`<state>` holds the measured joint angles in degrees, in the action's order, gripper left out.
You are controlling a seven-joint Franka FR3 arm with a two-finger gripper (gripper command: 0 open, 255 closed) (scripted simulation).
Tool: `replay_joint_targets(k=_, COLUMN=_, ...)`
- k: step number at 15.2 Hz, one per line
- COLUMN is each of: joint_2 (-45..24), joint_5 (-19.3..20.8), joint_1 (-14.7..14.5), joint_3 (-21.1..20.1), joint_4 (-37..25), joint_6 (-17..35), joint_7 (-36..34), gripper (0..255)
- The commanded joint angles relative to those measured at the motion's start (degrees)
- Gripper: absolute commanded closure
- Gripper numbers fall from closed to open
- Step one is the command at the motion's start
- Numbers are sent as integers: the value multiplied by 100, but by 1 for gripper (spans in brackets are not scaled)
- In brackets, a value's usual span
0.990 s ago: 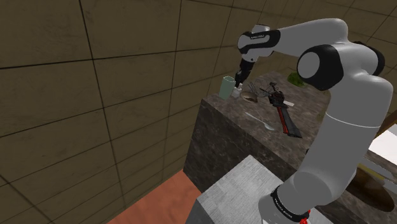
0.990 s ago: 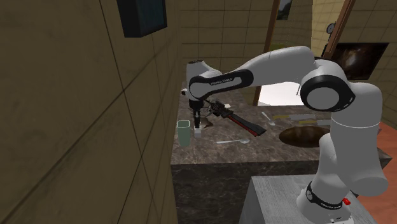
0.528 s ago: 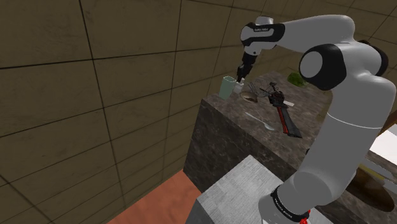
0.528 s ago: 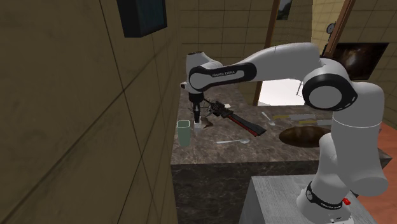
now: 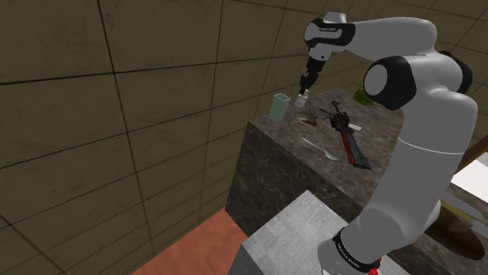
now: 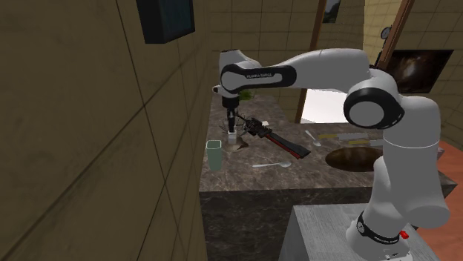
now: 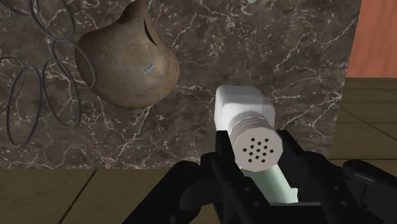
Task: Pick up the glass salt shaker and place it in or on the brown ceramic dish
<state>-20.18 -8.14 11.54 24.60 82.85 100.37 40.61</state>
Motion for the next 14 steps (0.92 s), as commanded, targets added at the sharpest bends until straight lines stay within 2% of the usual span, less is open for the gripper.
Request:
replay_joint_targets(k=1, joint_2=-244, joint_5=-104, joint_1=220, joint_3=45, joint_4=-396, joint_6=-177, joint_7=227, gripper=255)
replay_joint_targets(k=7, joint_2=-1244, joint_5=-495, joint_1=1123, joint_3=105, joint_4=-2173, joint_6=-1009, joint_7=870, gripper=255)
replay_joint_targets(k=8, joint_2=-1475, joint_5=-572, joint_1=1318, joint_3=91, joint_4=-2597, joint_6=-1203, joint_7=954, gripper=255)
replay_joint_targets(k=9, joint_2=-1930, joint_5=-718, joint_1=1675, joint_3=58, joint_4=-3445, joint_6=-1587, joint_7=1061, gripper=255)
replay_joint_targets(k=14, joint_2=-1704, joint_5=-643, joint_1=1497, joint_3=75, joint_4=-2648, joint_6=-1033, joint_7=1105, gripper=255)
